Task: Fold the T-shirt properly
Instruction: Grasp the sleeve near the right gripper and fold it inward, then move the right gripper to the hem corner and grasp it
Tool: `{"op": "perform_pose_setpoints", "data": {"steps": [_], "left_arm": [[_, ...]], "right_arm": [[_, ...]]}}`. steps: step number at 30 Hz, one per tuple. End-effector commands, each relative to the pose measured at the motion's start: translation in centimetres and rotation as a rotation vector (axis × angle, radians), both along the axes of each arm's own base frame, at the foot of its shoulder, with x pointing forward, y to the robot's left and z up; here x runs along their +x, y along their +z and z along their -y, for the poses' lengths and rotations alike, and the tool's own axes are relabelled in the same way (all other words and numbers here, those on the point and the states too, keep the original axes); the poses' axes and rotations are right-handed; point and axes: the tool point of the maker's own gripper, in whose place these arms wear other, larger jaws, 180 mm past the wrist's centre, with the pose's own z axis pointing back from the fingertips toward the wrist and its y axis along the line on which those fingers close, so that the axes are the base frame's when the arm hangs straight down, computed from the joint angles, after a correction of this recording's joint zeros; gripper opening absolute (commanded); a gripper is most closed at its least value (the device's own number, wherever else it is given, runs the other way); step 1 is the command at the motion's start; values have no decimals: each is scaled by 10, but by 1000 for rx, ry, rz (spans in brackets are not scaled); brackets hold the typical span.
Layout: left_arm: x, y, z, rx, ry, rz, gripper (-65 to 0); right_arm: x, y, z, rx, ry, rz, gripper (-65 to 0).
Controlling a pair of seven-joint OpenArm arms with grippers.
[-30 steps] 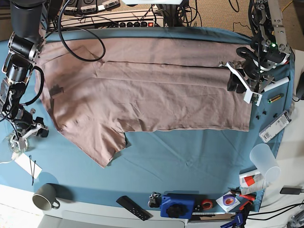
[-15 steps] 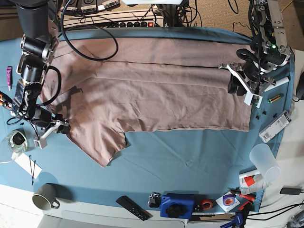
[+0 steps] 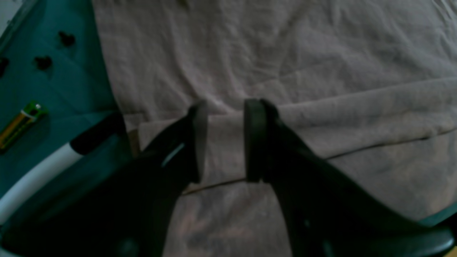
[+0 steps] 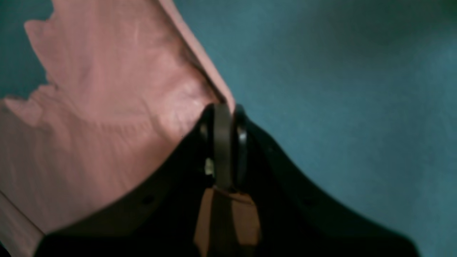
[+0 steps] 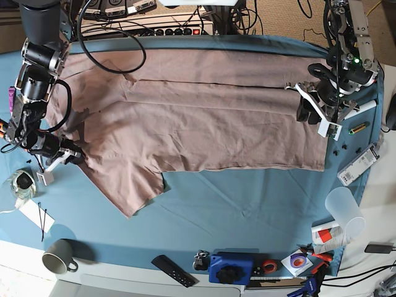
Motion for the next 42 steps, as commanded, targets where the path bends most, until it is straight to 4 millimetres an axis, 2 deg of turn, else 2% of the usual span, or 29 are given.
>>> {"op": "perform_pose_setpoints", "data": {"steps": [1, 3, 7, 11, 17, 23, 30, 33, 40, 42], "left_arm": [[7, 12, 0, -3, -5, 49, -487], [7, 12, 0, -3, -5, 49, -487], [7, 12, 0, -3, -5, 49, -487], [7, 12, 0, -3, -5, 49, -487], [7, 12, 0, -3, -5, 49, -487], [7, 12, 0, -3, -5, 49, -487], [7, 12, 0, -3, -5, 49, -487], [7, 12, 0, -3, -5, 49, -487], [7, 12, 0, -3, -5, 48, -487], [7, 11, 0, -2, -5, 48, -487]], "right_arm": [[3, 16, 17, -54, 4, 6, -650], [2, 25, 19, -81, 33, -3, -650], [-2, 46, 3, -30, 126, 8, -650], [-9, 61, -3, 14, 173, 29, -650], [-39, 66, -11, 10, 244, 45, -650], [-70, 75, -17, -99, 308, 80, -650], [-100, 94, -14, -142, 302, 141, -650], [-112, 93, -9, -125, 270, 143, -650], [-118, 90, -5, -125, 253, 137, -644], [-118, 90, -5, -126, 253, 137, -557]]}}
